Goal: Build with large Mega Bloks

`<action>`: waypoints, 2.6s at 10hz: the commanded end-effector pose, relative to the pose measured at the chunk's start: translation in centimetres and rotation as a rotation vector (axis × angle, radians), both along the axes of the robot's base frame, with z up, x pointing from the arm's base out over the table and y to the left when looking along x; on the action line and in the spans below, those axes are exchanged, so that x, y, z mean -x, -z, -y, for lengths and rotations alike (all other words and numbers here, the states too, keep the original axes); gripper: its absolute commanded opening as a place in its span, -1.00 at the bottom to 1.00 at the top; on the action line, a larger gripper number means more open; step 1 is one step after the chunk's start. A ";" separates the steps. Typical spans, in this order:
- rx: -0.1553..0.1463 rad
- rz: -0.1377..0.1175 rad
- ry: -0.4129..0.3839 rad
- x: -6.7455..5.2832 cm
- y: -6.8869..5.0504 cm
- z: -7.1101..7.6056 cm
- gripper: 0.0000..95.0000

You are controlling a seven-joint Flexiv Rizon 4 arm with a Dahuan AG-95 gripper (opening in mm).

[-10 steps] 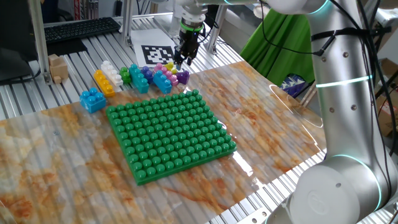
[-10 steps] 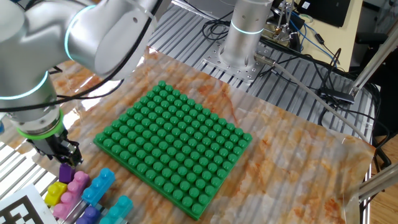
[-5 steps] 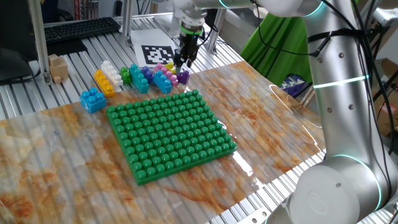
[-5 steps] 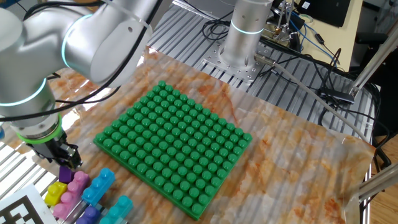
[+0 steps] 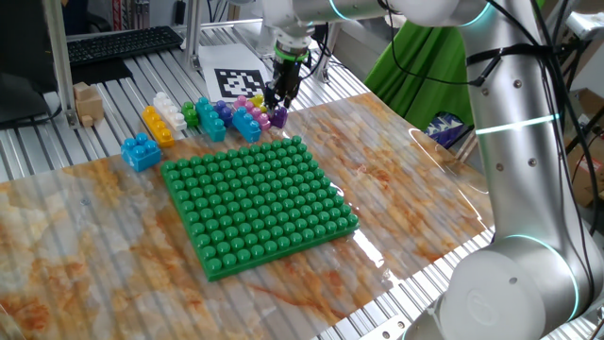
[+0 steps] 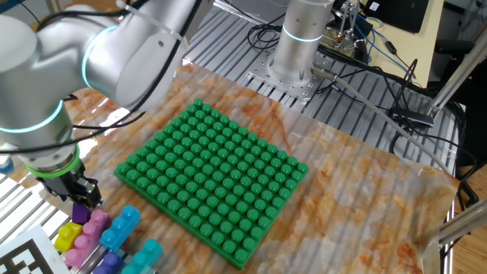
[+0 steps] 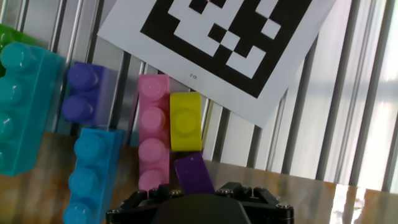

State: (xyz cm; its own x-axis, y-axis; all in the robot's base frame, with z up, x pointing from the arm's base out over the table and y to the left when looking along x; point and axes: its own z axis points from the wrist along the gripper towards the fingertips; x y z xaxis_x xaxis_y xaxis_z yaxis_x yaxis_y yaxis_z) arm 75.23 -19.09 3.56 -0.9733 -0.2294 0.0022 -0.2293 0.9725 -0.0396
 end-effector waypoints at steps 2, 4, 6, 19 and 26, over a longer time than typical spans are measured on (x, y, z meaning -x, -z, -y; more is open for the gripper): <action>-0.006 0.006 -0.001 0.3 0.6 -0.1 0.20; -0.007 0.009 -0.001 0.4 1.0 -0.1 0.20; -0.008 0.012 -0.005 0.4 1.4 -0.1 0.20; -0.035 0.012 0.003 -0.1 -1.2 0.2 -1.00; -0.041 -0.020 0.120 4.1 -5.3 -3.3 -1.00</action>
